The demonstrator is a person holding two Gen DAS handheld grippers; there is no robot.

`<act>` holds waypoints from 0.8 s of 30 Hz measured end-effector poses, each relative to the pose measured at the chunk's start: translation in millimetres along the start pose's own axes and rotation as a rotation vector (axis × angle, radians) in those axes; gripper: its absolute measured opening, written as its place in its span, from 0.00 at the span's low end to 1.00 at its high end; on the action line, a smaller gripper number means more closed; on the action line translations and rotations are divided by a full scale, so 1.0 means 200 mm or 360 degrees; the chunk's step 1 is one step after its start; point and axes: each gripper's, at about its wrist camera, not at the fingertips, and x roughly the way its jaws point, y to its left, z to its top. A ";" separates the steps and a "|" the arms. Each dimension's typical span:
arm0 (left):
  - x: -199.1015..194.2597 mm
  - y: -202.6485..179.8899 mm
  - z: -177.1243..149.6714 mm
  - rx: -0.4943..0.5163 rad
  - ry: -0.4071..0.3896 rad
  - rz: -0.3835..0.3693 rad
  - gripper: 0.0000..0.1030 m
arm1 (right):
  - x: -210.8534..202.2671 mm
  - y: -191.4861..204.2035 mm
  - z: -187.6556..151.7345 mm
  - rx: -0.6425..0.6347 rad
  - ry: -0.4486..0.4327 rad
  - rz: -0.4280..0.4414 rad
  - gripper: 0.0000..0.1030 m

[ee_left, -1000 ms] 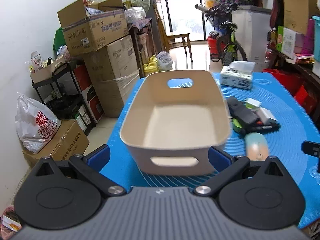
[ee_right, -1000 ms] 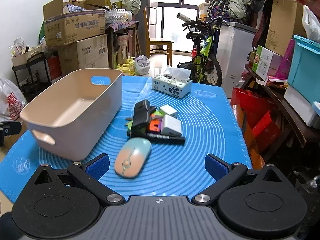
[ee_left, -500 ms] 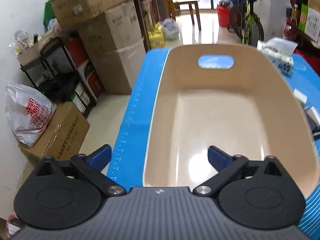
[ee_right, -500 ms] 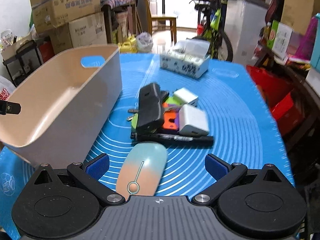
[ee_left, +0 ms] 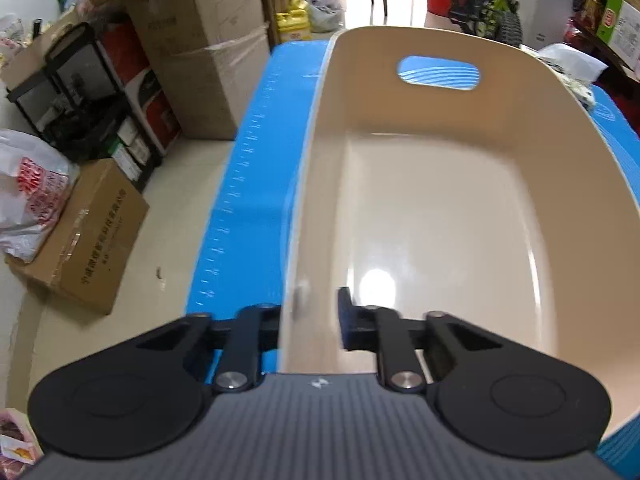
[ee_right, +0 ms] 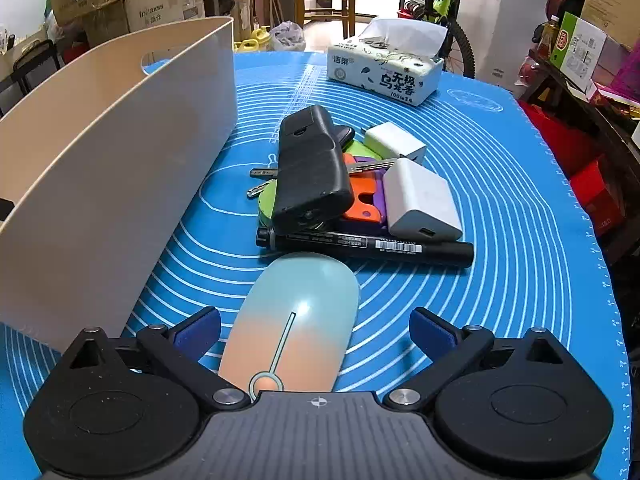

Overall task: Organize rigid objects
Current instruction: 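Grasp the beige basket rim with the left gripper while the right gripper reaches the mouse, then close the right gripper on the blue-peach mouse and lift it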

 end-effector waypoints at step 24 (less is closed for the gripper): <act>0.01 0.06 0.03 -0.0023 -0.0015 -0.0106 0.06 | -0.07 -0.04 -0.04 0.0071 -0.0053 0.0122 0.64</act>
